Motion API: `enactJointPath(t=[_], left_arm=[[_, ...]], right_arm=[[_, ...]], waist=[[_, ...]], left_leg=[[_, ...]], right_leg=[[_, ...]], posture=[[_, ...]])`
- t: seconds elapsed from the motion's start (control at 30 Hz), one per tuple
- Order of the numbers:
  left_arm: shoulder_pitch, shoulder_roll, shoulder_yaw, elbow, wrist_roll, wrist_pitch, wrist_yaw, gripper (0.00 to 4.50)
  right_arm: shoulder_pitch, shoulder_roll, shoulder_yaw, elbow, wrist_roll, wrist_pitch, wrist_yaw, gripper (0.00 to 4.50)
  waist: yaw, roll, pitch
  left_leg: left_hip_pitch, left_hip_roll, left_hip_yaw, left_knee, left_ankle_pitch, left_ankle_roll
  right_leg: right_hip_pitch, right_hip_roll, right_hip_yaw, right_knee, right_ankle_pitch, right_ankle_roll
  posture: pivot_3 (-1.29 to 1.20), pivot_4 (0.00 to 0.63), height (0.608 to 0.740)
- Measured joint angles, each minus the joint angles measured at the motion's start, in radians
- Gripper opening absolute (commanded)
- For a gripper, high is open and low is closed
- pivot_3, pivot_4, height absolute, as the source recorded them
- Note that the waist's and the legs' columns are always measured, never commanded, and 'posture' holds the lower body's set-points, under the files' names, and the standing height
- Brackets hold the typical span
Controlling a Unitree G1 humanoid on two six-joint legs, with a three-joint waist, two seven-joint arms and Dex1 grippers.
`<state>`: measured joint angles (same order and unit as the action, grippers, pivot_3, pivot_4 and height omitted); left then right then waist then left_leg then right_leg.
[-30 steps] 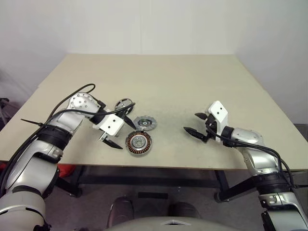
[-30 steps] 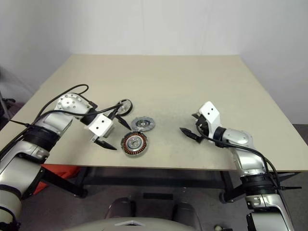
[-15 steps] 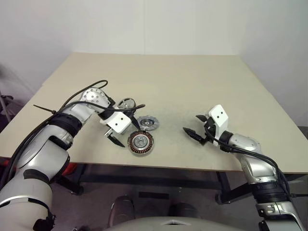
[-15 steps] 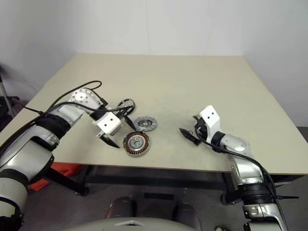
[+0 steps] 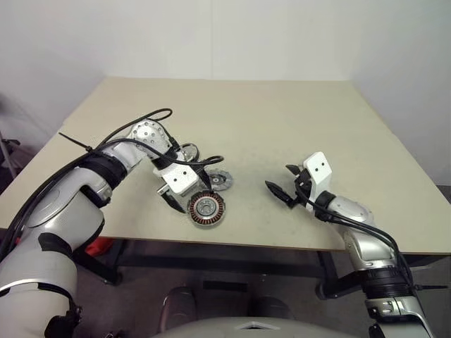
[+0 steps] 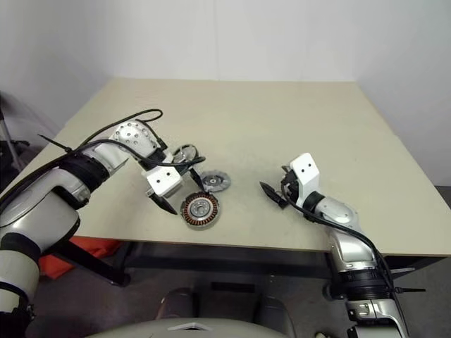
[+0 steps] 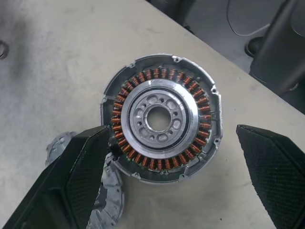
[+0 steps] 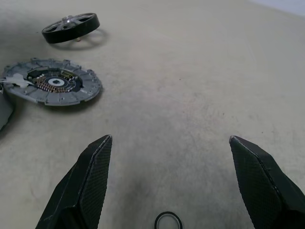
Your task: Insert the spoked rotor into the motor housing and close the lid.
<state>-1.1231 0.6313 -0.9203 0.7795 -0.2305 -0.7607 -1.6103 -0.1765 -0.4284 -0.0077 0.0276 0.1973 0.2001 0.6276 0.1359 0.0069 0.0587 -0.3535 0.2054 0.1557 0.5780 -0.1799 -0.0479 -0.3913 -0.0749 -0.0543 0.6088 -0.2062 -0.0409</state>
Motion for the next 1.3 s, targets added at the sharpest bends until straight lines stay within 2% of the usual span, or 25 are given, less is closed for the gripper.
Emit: enactJointPath(t=[0.3,0.77,1.3], left_arm=[[-0.009,-0.011,-0.096,0.011,-0.026,-0.049,0.0,4.48],[0.027,-0.002,-0.148,-0.017,-0.034,-0.046,0.0,4.48],[0.028,-0.091,-0.092,0.155,0.061,-0.11,0.0,4.48]], right_arm=[[0.003,0.015,0.001,-0.028,-0.002,0.0,-0.025,4.44],[0.015,0.033,0.002,-0.048,-0.003,0.004,-0.046,4.44],[0.039,0.042,0.002,-0.083,-0.003,0.008,-0.073,4.44]], waist=[[0.0,0.0,0.0],[-0.001,0.0,0.0],[0.007,-0.001,0.0]], left_leg=[[0.0,0.0,0.0,0.0,0.0,0.0],[0.001,0.0,0.0,0.0,0.0,-0.001],[0.006,0.0,0.0,0.0,0.001,-0.001]], right_leg=[[0.0,0.0,0.0,0.0,0.0,0.0],[0.0,0.0,0.0,0.001,0.0,0.0],[0.005,0.0,0.0,0.001,-0.003,0.005]], posture=[[0.0,0.0,0.74],[0.0,0.0,0.74],[0.0,0.0,0.74]])
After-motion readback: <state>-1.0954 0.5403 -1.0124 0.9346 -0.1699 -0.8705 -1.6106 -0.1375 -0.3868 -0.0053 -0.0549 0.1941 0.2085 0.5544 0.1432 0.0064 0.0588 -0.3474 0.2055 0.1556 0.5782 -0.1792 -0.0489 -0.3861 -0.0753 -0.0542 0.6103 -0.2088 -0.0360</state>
